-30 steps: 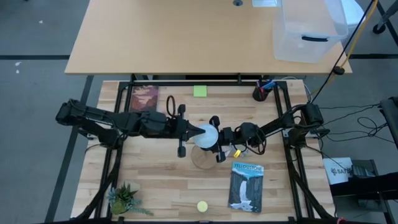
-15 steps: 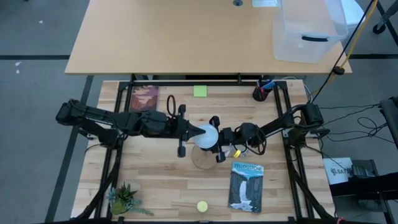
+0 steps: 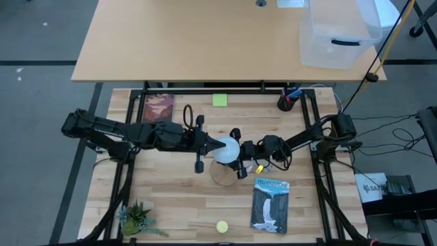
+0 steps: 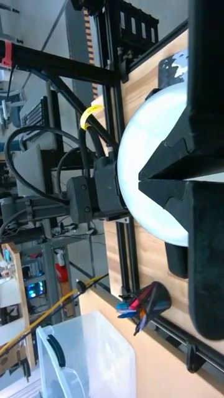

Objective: Screw lightbulb
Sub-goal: Insert the white lightbulb into the brown lamp

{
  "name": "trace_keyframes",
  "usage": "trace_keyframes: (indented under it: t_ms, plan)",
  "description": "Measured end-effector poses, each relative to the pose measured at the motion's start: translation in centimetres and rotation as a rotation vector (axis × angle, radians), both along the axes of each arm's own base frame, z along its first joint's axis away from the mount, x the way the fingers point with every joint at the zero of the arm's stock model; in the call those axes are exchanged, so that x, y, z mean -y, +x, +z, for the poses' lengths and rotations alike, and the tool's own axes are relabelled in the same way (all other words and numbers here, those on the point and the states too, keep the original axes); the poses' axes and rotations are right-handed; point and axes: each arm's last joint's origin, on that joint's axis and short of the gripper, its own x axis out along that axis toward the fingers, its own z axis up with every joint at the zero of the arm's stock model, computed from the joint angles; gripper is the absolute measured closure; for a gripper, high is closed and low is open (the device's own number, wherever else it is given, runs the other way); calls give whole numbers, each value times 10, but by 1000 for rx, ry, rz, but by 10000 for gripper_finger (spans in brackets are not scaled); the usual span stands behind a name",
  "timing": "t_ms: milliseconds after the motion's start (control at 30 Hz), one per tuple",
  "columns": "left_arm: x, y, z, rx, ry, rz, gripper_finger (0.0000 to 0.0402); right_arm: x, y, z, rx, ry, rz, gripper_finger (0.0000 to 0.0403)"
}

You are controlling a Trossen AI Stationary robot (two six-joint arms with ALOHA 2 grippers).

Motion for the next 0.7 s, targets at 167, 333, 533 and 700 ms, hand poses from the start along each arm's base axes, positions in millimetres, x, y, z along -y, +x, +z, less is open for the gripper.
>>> trace_keyframes:
  t_ms: [167,333,533,700]
  plan:
    - [0,0,0,0,2,-1,402,-5,-4,6,-56,-45,-9,148]
    - [0,0,0,-1,10,-2,402,-8,-9,15,-116,-74,-61,147]
    - [0,0,0,-2,11,-2,402,-9,-18,26,-190,-86,-58,147]
    - [0,0,-1,-2,13,-2,402,-9,-27,32,-264,-110,-79,147]
